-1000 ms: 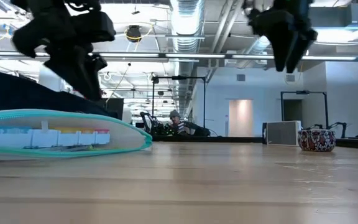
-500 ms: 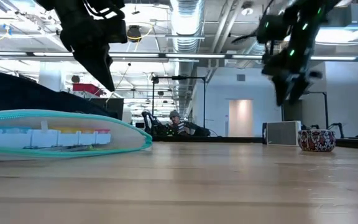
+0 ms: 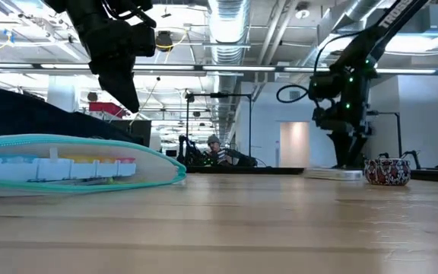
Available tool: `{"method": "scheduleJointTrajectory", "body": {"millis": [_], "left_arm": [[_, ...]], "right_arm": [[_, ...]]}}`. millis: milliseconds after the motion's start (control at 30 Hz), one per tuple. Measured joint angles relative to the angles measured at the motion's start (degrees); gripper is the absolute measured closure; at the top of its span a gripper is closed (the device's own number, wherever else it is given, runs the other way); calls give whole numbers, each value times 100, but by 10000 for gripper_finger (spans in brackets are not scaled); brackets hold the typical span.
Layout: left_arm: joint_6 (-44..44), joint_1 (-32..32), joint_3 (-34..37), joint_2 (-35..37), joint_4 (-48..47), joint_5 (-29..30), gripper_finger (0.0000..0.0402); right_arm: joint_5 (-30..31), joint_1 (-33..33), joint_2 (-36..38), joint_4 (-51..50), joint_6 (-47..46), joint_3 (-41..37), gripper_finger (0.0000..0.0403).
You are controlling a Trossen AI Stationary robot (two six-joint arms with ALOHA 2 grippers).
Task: Unpack backpack
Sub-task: Put the game card into the zip bag
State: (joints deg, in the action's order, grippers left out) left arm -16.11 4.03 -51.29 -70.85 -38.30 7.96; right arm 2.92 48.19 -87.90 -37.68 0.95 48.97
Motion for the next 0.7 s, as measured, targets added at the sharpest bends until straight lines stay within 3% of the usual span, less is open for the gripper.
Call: {"method": "scheduleJointTrajectory", "body": {"millis": [133, 300, 400, 700], "left_arm": [[-22, -2, 0, 0, -2, 30, 277], [40, -2, 0, 0, 0, 49, 277], [-14, -2, -2, 0, 10, 47, 276], [-23, -38, -4, 0, 54, -19, 277]], "right_arm": [[-28, -6, 169, -10, 59, 0, 177], [-828, -305, 519, 87, -314, 0, 177], [-1001, -587, 524, 350, -730, -26, 177], [-1009, -922, -417, 998, -1125, -108, 152]]}}
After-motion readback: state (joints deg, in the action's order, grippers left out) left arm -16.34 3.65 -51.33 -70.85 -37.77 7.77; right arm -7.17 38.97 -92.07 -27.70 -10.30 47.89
